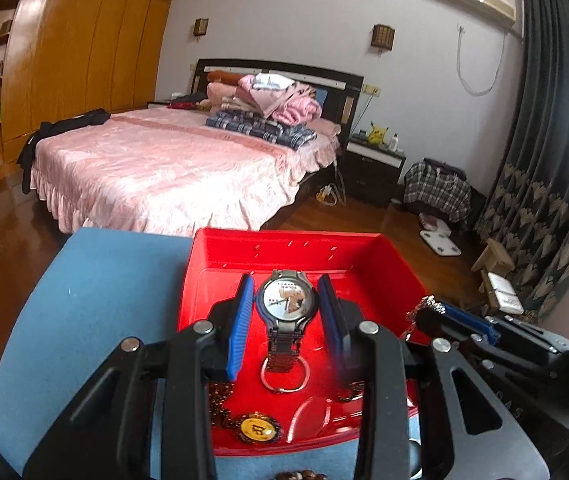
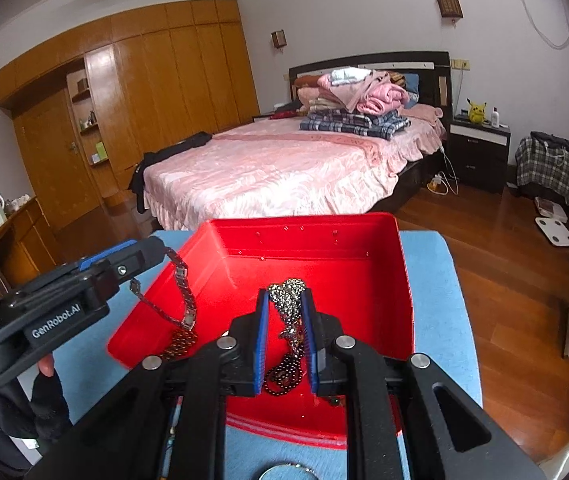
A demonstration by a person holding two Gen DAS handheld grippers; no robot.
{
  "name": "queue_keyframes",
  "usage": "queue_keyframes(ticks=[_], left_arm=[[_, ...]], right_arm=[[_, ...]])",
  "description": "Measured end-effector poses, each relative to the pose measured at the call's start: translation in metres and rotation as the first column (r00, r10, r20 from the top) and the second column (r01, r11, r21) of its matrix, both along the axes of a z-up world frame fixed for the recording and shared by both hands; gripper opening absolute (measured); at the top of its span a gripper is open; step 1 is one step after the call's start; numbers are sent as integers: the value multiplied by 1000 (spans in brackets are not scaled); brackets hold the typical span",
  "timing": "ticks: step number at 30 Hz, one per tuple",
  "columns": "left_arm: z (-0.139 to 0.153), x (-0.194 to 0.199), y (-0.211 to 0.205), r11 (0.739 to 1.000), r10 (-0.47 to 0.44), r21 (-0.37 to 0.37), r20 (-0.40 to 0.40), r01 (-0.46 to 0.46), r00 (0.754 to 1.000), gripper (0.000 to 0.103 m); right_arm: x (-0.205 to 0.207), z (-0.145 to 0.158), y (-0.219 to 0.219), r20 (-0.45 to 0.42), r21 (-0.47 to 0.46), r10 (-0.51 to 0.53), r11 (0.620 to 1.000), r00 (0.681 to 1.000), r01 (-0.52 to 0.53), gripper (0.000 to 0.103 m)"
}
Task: Organize jewelry
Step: 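Lower the silver watch into the red tin and open the left tool, then move both open tools back over the wooden bead bracelet and silver bangle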
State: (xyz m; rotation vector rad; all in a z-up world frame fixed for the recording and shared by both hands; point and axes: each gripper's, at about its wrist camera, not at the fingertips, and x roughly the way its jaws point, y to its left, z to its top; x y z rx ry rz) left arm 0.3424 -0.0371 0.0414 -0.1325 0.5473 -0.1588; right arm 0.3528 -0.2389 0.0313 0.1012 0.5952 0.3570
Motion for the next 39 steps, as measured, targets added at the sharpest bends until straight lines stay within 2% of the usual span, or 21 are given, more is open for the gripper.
queue_keyframes(ticks=[2, 4, 5, 6, 8, 10, 12, 15, 20, 25, 30, 35, 39], left_arm=[[-8, 5, 2, 1000, 4, 10, -21, -4, 1000, 31], [-15, 10, 4, 1000, 6, 20, -55, -5, 998, 32], [-18, 11, 6, 1000, 4, 20, -68, -3, 998, 37], [-18, 10, 8, 1000, 6, 23, -67, -5, 998, 43], [-16, 4, 12, 999, 18, 32, -47, -16, 999, 65], [-10, -3, 16, 999, 18, 39, -27, -17, 999, 70], [-5, -11, 19, 999, 18, 52, -14, -17, 1000, 76], [1, -33, 25, 996, 31, 80, 11, -32, 999, 83], [2, -71, 33, 996, 62, 67, 23, -63, 998, 88], [-13, -99, 34, 991, 91, 100, 1, -90, 996, 88], [-38, -109, 31, 990, 91, 114, -73, -82, 993, 88], [-67, -108, 29, 989, 95, 131, -164, -74, 982, 88], [-77, -105, 28, 989, 90, 132, -209, -63, 974, 85]], right_arm=[[4, -5, 0, -7, -5, -2, 1000, 1000, 2, 16], [8, -10, -1, -18, -13, -4, 1000, 1000, 4, 20], [9, -12, -1, -22, -15, -5, 1000, 1000, 5, 27], [9, -13, -1, -24, -19, -13, 1000, 1000, 12, 45], [5, -14, -3, -10, -20, -20, 1000, 1000, 20, 50], [-2, -12, -5, 9, -27, -37, 999, 999, 37, 65], [-11, -9, -7, 31, -33, -52, 998, 998, 53, 68], [-34, -5, -14, 72, -46, -83, 995, 994, 86, 80], [-66, -4, -23, 94, -35, -110, 993, 990, 113, 86], [-91, -11, -34, 74, -2, -133, 991, 988, 134, 86], [-110, -26, -37, 45, 5, -152, 988, 987, 152, 86], [-113, -39, -39, 12, 3, -155, 988, 988, 154, 86], [-115, -43, -37, 8, -2, -148, 989, 989, 148, 86]])
